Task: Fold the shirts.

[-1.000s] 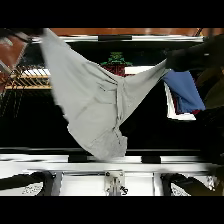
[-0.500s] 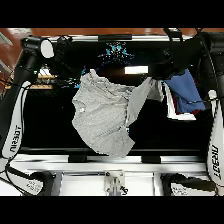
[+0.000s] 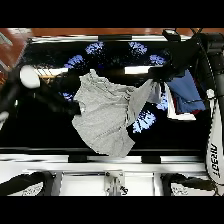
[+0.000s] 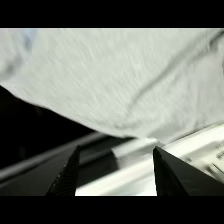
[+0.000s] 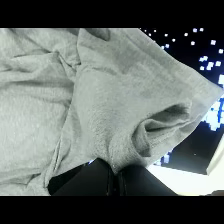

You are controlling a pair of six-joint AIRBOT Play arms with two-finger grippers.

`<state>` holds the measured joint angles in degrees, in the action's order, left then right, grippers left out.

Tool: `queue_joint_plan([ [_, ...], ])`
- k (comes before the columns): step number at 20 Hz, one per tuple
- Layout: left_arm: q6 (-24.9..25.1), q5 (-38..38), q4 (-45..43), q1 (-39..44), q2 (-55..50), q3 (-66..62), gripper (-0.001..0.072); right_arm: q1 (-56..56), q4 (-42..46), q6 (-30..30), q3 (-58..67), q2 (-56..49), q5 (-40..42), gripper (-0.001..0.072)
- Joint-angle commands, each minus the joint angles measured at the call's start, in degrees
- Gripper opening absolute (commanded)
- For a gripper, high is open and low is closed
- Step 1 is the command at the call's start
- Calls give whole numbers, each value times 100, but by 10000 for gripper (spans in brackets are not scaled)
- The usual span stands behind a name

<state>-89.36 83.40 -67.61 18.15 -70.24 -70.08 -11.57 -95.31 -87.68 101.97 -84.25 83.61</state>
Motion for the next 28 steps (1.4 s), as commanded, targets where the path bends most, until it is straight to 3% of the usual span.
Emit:
queue_joint_plan([
  [1,-463,-1119,975,-4,1405,2758,559,-4,-4,-2,4,-4,-50,70],
  [4,-1056,-2013,1366,-2,2044,4227,564,-4,-15,-2,4,-7,-155,69],
  [5,-1196,-2369,1552,4,2063,4500,627,-4,-15,-2,4,-7,-164,70],
  [10,-1117,-3399,2218,11,1674,4800,618,-4,-15,0,4,-7,-162,69],
  [13,-957,-3593,2446,24,1421,4789,617,-4,-15,2,4,-4,-153,70],
  [18,-717,-4266,3029,636,955,4789,598,-4,-15,2,4,-4,-153,69],
  [19,-719,-4474,3180,748,868,4787,545,-4,-15,2,4,-4,-146,70],
  [20,-719,-4653,3342,774,817,4784,382,-4,-13,2,4,-4,-131,69],
  [21,-717,-4795,3427,765,811,4774,318,-4,-13,2,4,-4,-120,70],
  [22,-704,-4852,3418,730,811,4710,300,-4,-13,2,4,-4,-125,70],
  [24,-234,-4767,3418,577,813,4461,28,-4,-15,2,4,-4,-122,69],
  [28,1178,-3995,3018,74,1084,3226,28,-4,20,-232,11,267,-205,69],
])
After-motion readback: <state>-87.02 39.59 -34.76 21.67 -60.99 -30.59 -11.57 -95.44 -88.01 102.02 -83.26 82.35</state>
